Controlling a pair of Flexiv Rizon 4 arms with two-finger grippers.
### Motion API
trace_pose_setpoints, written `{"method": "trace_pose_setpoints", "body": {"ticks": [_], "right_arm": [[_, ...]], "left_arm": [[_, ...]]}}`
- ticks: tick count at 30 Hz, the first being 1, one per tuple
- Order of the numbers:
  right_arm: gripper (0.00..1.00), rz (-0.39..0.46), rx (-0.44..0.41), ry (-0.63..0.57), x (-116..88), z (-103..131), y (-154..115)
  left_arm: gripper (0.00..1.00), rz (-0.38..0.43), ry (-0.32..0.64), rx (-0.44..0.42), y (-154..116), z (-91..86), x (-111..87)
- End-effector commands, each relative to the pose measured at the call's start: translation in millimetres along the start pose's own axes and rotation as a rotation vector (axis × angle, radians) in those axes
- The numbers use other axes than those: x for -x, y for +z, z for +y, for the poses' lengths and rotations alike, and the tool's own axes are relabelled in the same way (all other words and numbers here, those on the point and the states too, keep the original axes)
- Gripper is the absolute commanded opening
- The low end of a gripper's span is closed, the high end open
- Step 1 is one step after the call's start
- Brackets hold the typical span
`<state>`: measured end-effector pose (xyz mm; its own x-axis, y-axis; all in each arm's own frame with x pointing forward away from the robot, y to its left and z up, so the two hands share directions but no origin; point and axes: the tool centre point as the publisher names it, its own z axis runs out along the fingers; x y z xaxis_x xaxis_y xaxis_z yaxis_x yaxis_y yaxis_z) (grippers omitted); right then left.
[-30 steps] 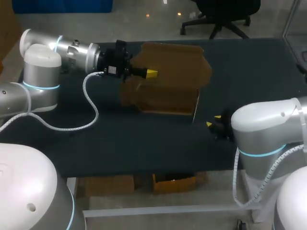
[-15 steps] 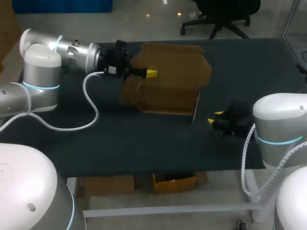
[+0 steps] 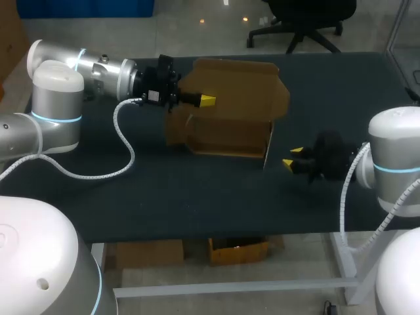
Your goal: Assemble the packaging by folding the flat box into shape, placing the metal phone stand inside, and closing the box properly
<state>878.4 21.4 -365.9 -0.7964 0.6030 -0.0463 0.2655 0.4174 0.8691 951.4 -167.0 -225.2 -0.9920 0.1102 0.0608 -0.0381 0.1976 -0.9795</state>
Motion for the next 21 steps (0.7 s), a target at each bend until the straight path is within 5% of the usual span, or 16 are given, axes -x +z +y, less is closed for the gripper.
{"method": "trace_pose_setpoints", "body": {"ticks": [1, 21], "right_arm": [[0.36, 0.073, 0.018, -0.008, 3, -1, 4], [0.44, 0.120, 0.058, -0.027, 18, 7, 31]], "left_arm": [[0.00, 0.000, 0.000, -0.001, 1, 1.9, -0.1], [0.00, 0.000, 0.000, -0.001, 1, 1.9, -0.1]]}}
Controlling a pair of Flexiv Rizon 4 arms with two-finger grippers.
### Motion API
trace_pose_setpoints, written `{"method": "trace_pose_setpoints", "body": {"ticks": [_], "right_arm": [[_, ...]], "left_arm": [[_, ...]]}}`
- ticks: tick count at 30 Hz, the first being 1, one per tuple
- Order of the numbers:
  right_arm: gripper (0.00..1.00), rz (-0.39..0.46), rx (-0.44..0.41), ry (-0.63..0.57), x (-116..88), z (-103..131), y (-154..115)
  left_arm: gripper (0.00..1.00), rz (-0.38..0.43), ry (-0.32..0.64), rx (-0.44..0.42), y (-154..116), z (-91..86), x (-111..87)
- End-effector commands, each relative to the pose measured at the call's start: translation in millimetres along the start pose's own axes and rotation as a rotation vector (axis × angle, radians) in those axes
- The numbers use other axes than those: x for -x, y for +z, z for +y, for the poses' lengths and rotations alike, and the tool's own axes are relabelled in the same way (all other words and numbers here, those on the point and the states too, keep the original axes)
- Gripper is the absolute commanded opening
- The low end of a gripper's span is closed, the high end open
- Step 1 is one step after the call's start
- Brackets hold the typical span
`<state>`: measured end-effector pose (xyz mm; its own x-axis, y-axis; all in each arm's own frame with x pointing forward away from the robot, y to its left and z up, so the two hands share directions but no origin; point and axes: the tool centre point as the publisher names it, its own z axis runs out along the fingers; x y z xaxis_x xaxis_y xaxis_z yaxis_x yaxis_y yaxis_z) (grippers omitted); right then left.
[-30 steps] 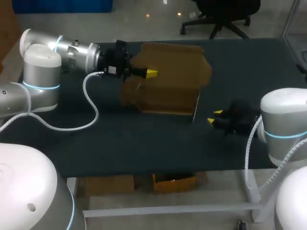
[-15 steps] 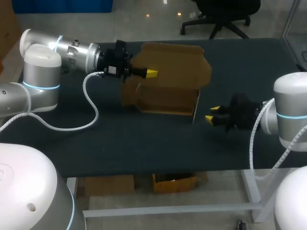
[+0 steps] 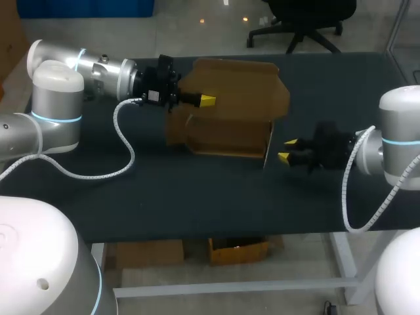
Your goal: Assemble the packaging by folding the flat box into shape, placing the metal phone stand inside, and closing the box properly
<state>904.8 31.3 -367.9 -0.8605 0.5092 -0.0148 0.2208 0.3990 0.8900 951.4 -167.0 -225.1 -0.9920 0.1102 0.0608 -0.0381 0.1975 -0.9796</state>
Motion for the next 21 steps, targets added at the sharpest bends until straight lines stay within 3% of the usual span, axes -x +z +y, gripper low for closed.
{"method": "trace_pose_setpoints", "body": {"ticks": [1, 21], "right_arm": [[0.44, 0.006, 0.013, -0.002, 4, -3, 9], [0.42, -0.005, 0.054, -0.002, 11, 12, 27]], "left_arm": [[0.00, 0.000, 0.000, -0.001, 1, 1.9, -0.1], [0.00, 0.000, 0.000, -0.001, 1, 1.9, -0.1]]}}
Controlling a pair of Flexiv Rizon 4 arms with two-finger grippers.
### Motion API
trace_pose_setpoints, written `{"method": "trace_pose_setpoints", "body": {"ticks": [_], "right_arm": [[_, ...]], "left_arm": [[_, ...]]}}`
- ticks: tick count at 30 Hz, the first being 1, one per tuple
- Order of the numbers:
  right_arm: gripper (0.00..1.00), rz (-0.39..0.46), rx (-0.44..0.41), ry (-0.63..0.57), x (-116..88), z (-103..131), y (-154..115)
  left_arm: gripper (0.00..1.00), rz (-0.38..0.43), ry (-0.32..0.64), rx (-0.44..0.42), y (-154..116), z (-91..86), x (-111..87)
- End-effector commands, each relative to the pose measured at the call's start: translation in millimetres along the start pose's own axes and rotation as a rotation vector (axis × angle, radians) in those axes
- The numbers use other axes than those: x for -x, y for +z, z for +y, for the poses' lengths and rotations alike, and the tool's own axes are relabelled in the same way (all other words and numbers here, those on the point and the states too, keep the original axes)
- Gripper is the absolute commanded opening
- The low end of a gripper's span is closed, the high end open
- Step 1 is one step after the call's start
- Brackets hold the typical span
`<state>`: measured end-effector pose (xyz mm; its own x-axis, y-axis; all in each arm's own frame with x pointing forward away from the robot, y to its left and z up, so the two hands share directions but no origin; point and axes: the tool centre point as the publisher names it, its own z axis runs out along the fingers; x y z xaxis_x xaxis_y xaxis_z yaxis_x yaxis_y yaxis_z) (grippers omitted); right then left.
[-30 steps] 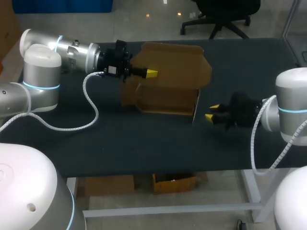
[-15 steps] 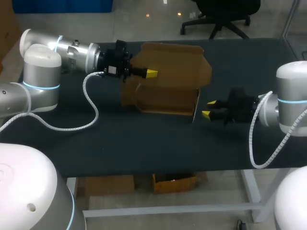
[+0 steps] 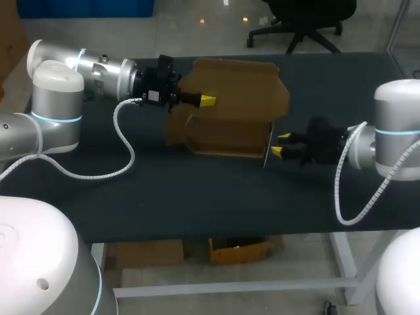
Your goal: Assemble the packaging by folding the flat box into shape, placing the metal phone stand inside, and closing the box properly
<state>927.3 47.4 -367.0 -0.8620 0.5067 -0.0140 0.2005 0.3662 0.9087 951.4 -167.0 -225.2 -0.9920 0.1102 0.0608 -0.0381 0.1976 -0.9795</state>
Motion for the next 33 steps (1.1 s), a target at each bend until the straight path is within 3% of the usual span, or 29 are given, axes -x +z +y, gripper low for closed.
{"method": "trace_pose_setpoints", "body": {"ticks": [1, 33], "right_arm": [[0.42, -0.009, 0.013, -0.002, 0, 0, 6], [0.42, -0.115, 0.023, 0.063, -10, 12, 23]], "left_arm": [[0.00, 0.000, 0.000, -0.001, 1, 1.9, -0.1], [0.00, 0.000, 0.000, -0.001, 1, 1.9, -0.1]]}}
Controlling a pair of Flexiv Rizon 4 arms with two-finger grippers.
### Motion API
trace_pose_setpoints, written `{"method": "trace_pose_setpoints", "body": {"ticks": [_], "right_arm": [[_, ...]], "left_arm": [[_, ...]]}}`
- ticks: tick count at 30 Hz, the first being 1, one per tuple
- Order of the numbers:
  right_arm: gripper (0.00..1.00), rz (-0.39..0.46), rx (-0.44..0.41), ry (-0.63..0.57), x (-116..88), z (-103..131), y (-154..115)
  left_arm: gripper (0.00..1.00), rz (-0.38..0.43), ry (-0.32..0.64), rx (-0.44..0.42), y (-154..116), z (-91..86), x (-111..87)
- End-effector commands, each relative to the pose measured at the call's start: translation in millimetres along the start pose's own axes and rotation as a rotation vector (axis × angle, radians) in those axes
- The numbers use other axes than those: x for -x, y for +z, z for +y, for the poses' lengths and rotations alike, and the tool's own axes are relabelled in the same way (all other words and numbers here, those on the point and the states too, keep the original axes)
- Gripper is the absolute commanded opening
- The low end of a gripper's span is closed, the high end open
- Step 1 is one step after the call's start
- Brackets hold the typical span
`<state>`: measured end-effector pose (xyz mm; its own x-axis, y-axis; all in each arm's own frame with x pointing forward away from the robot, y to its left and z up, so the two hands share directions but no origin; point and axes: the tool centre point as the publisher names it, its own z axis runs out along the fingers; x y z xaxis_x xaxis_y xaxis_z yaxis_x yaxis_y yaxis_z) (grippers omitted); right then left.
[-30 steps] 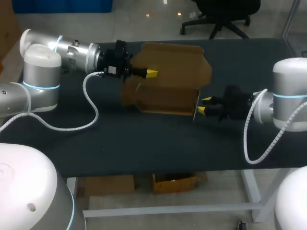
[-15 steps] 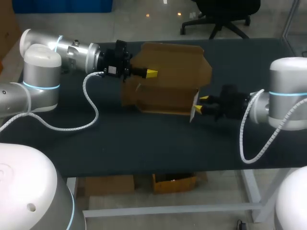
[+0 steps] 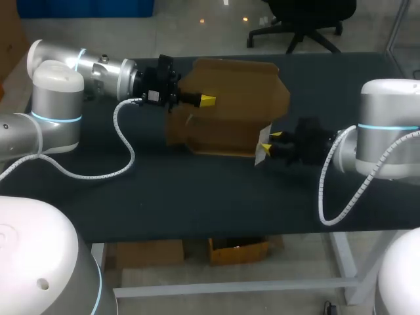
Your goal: Assemble the packaging by folding the flat box into shape, placing the metal phone stand inside, and closing the box properly
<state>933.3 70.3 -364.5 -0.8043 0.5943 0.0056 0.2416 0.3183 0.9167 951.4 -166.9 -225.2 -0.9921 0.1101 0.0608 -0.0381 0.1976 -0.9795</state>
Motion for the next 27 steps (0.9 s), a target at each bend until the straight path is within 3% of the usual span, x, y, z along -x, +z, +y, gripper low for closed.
{"method": "trace_pose_setpoints", "body": {"ticks": [1, 27], "right_arm": [[0.42, -0.030, 0.005, 0.004, -4.4, -0.1, 3.5], [0.40, -0.140, 0.014, 0.090, -1.9, 0.8, 8.5]], "left_arm": [[0.00, 0.000, 0.000, -0.001, 1.0, 1.9, -0.2], [0.00, 0.000, 0.000, -0.001, 1.0, 1.9, -0.2]]}}
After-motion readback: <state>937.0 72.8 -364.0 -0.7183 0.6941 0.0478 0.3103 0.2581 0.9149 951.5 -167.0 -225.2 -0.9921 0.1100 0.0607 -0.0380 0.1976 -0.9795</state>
